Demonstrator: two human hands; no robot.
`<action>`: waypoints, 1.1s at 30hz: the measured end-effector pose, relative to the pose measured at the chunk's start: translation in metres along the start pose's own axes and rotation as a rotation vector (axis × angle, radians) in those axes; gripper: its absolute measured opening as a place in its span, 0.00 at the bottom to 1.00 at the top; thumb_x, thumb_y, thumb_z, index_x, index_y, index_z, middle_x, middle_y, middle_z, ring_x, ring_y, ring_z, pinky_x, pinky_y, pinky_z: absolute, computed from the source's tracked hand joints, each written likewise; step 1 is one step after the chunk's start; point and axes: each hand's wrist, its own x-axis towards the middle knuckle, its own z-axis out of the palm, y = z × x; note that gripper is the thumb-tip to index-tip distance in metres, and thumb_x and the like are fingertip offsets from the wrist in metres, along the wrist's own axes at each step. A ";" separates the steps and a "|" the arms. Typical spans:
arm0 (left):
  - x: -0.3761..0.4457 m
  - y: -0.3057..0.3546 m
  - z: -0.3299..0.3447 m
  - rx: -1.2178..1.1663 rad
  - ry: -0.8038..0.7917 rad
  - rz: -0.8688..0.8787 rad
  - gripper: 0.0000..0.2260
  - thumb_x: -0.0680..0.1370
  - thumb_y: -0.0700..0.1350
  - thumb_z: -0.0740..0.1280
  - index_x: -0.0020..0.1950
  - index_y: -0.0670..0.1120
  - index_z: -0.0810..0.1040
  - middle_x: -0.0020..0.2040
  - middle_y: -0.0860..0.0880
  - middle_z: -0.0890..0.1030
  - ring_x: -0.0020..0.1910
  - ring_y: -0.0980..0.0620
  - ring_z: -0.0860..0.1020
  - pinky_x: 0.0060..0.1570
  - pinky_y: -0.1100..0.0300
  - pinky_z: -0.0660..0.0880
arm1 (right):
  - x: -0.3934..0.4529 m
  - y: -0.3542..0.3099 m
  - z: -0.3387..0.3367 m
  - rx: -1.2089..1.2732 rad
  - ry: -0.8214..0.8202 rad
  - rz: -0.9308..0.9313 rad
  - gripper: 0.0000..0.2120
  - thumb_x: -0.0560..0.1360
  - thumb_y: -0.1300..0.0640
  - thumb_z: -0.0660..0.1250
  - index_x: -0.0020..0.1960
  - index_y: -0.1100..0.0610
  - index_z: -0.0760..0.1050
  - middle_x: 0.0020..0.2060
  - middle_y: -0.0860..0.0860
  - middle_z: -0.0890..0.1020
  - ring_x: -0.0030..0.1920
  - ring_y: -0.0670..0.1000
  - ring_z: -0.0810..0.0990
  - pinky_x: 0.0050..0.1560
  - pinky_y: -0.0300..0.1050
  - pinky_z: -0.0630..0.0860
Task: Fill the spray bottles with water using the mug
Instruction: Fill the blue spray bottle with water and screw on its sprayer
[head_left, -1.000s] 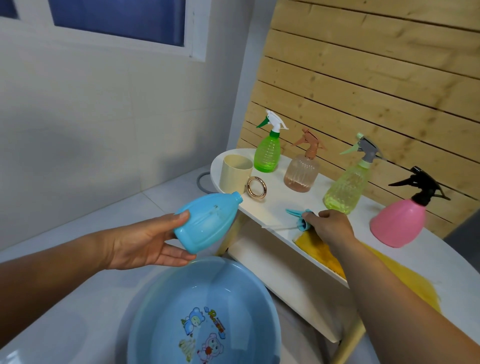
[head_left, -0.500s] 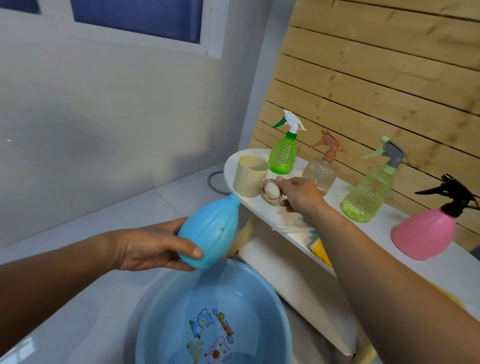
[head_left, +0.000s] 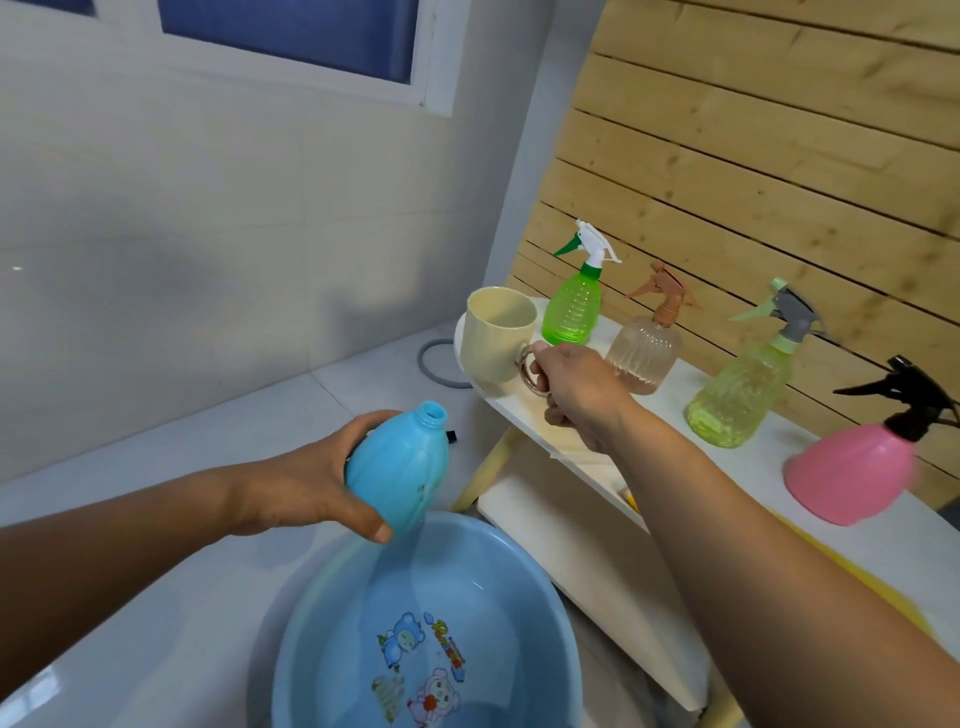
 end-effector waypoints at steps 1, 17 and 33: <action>-0.001 -0.001 0.000 0.012 0.003 0.004 0.46 0.66 0.37 0.85 0.74 0.64 0.65 0.66 0.55 0.76 0.64 0.53 0.79 0.53 0.58 0.82 | -0.009 -0.004 0.003 -0.044 -0.005 -0.031 0.15 0.83 0.46 0.58 0.44 0.55 0.70 0.39 0.53 0.71 0.34 0.53 0.66 0.30 0.43 0.70; -0.008 -0.025 -0.011 0.270 -0.034 0.020 0.46 0.62 0.42 0.88 0.72 0.59 0.66 0.63 0.55 0.78 0.59 0.59 0.80 0.51 0.58 0.82 | -0.058 0.063 0.079 -0.539 -0.121 -0.014 0.17 0.83 0.50 0.57 0.53 0.62 0.76 0.52 0.61 0.82 0.53 0.61 0.79 0.49 0.48 0.73; 0.006 -0.062 -0.022 0.330 -0.076 0.047 0.44 0.65 0.42 0.86 0.73 0.59 0.67 0.63 0.61 0.75 0.60 0.64 0.77 0.51 0.66 0.79 | -0.062 0.255 0.117 -0.922 -0.368 0.173 0.14 0.83 0.61 0.56 0.63 0.61 0.77 0.59 0.58 0.80 0.61 0.58 0.79 0.49 0.44 0.70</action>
